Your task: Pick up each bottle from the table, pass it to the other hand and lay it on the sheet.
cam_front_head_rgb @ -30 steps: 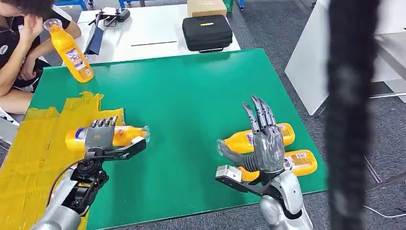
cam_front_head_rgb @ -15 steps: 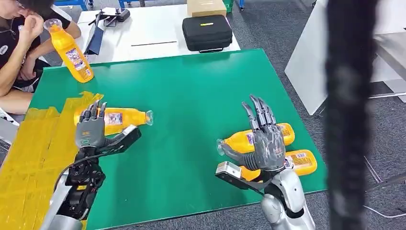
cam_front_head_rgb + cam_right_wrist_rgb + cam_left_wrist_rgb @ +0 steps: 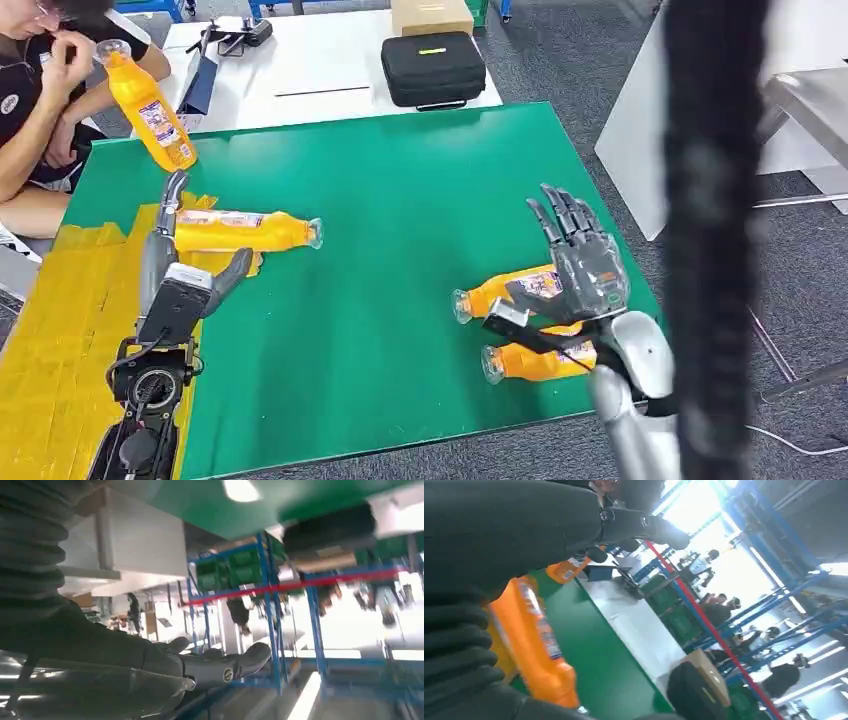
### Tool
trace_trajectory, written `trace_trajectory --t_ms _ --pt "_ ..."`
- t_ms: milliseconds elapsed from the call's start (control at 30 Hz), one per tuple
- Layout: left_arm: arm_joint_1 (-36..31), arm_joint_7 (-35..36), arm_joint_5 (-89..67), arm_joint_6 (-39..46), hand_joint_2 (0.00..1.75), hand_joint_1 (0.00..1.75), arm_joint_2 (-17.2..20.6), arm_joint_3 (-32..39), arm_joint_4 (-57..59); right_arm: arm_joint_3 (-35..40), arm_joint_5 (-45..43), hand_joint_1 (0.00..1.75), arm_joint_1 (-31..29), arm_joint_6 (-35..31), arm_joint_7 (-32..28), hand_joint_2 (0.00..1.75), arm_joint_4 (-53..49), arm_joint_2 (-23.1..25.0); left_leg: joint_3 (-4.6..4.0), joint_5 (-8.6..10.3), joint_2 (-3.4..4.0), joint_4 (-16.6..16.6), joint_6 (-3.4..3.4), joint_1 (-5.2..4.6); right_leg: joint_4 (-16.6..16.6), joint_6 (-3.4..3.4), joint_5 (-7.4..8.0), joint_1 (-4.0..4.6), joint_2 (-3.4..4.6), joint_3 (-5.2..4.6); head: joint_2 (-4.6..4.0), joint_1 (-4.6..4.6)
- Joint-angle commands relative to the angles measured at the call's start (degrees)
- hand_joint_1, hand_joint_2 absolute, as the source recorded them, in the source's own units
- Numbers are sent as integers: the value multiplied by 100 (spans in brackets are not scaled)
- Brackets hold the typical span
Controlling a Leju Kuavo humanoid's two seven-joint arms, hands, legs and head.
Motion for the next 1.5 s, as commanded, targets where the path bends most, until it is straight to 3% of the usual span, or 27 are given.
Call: trace_trajectory --t_ms 33,267,433,800,1167,1500 --pt "-138 -97 103 -62 175 0 -72 -176 80 -219 -240 0 -1069 658 -370 175 1850 -700 20 -6 9 2 -10 4 -5 0 -4 5 -1 23 0 0" --pt "-130 -88 136 -103 175 0 -56 -183 68 -165 -237 0 -1075 708 -343 175 1842 -684 33 -19 11 10 -20 8 3 0 -14 9 -4 36 0 0" --pt "-166 -103 208 -48 175 0 -152 -264 75 -214 -658 0 -1309 1182 -442 175 2348 -756 20 -8 14 5 -11 5 -2 3 -2 6 3 21 0 -2" --pt "-167 -210 541 135 175 0 -183 -212 145 -100 -698 0 -1400 1279 -468 175 2972 -774 33 -16 14 4 -17 7 -3 1 -8 7 2 36 0 2" --pt "-209 -289 645 392 175 0 -203 -202 297 349 -435 0 -2183 1214 -367 175 4275 -576 32 -14 28 6 -18 7 -2 1 -3 8 13 32 0 0" --pt "-221 -284 673 431 175 0 -215 -225 362 568 -266 0 -2422 1208 -211 175 4875 -513 32 -14 18 5 -16 7 -3 1 -6 8 5 34 0 0"
